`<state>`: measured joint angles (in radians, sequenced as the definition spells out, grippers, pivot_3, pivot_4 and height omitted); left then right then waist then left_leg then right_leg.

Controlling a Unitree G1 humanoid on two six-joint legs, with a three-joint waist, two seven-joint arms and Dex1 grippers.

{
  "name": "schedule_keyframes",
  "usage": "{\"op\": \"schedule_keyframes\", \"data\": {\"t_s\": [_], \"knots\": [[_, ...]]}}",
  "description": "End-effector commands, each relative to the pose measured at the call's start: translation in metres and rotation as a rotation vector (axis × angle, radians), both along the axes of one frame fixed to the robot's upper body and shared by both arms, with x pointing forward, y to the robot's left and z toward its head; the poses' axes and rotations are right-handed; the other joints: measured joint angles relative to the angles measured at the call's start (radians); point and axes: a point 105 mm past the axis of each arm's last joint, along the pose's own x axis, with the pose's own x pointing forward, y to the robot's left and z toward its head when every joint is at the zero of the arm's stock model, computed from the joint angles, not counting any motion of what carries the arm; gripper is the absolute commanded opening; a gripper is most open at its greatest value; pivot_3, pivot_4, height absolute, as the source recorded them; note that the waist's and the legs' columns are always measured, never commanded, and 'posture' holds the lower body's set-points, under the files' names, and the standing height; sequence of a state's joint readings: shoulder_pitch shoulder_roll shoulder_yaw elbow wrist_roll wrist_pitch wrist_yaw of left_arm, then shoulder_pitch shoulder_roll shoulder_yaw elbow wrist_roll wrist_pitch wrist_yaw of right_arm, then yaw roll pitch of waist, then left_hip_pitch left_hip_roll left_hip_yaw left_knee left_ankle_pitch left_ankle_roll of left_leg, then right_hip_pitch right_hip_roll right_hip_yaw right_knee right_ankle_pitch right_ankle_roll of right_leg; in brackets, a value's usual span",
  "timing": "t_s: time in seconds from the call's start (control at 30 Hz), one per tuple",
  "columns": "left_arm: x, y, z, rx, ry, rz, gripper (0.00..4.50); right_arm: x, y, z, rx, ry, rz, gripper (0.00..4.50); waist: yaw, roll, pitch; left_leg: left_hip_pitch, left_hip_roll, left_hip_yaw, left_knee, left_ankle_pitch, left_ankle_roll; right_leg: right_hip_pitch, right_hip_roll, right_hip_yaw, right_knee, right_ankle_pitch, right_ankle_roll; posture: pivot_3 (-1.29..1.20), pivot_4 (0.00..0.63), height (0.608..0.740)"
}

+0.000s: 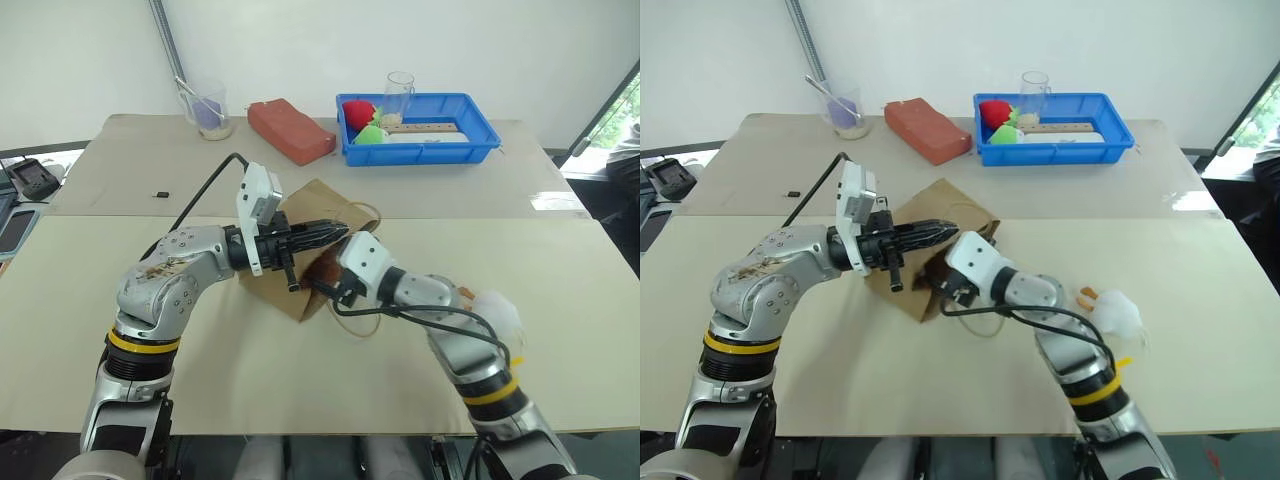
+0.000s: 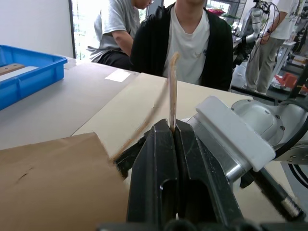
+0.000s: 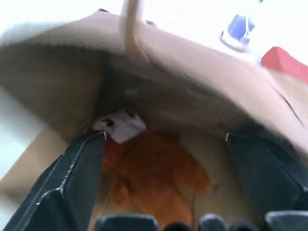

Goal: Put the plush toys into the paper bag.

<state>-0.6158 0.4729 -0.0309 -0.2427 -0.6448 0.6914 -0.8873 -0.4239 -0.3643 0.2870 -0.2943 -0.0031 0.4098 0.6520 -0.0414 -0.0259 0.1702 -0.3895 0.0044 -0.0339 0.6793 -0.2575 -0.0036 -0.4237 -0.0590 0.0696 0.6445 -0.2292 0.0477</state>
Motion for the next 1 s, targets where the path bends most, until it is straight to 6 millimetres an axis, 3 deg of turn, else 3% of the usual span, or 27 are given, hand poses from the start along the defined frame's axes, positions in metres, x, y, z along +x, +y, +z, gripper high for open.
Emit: {"op": "schedule_keyframes", "data": {"t_s": [0.03,0.2,0.3,0.47,0.57,0.77,1.0], "knots": [[0.0,-0.002,0.008,-0.009,-0.054,0.002,0.0,-0.021,-0.019,0.021,-0.004,0.006,0.059,4.26,0.001,0.0,0.0,0.0,0.0,0.0,0.0,0.0,0.0,0.0,0.0,0.0,0.0,0.0,0.0,0.0,0.15,0.74],[-0.003,-0.006,0.001,0.002,-0.051,-0.015,0.0,-0.051,-0.071,0.035,-0.119,0.093,0.086,4.26,0.005,0.0,0.0,0.0,0.0,0.0,0.0,0.0,0.0,0.001,0.0,0.0,-0.002,0.0,0.0,0.0,0.15,0.74],[-0.005,-0.009,-0.004,0.007,-0.054,-0.029,0.0,-0.051,-0.116,0.036,-0.29,0.084,-0.033,4.26,0.01,0.0,0.0,0.0,-0.001,0.0,0.0,0.0,0.0,0.002,0.0,0.0,-0.004,0.0,0.0,0.0,0.15,0.74],[-0.009,-0.013,-0.01,0.006,-0.05,-0.048,0.0,-0.05,-0.177,0.013,-0.472,0.13,-0.25,4.26,0.011,-0.001,0.0,0.0,0.0,0.001,0.0,0.0,0.001,0.003,0.001,0.0,-0.003,0.0,0.0,0.0,0.15,0.74],[-0.008,-0.012,-0.01,0.007,-0.053,-0.047,0.0,-0.054,-0.199,-0.007,-0.571,0.149,-0.299,4.26,0.012,-0.001,0.0,0.0,0.0,0.003,0.0,0.0,0.001,0.002,0.0,0.001,-0.003,0.0,0.001,0.0,0.15,0.74],[-0.005,-0.008,-0.008,0.012,-0.059,-0.031,0.0,-0.053,-0.22,-0.031,-0.586,0.198,-0.383,4.26,0.011,-0.001,0.0,0.001,0.0,0.003,0.0,0.0,0.0,0.002,0.0,0.002,-0.003,0.0,0.001,0.0,0.15,0.74],[-0.004,-0.003,-0.007,0.019,-0.051,-0.02,0.0,-0.047,-0.218,-0.038,-0.561,0.196,-0.394,2.07,0.014,-0.001,0.0,0.001,0.0,0.003,0.0,0.0,0.0,0.003,0.0,0.002,-0.003,0.0,0.001,0.0,0.15,0.74]]}}
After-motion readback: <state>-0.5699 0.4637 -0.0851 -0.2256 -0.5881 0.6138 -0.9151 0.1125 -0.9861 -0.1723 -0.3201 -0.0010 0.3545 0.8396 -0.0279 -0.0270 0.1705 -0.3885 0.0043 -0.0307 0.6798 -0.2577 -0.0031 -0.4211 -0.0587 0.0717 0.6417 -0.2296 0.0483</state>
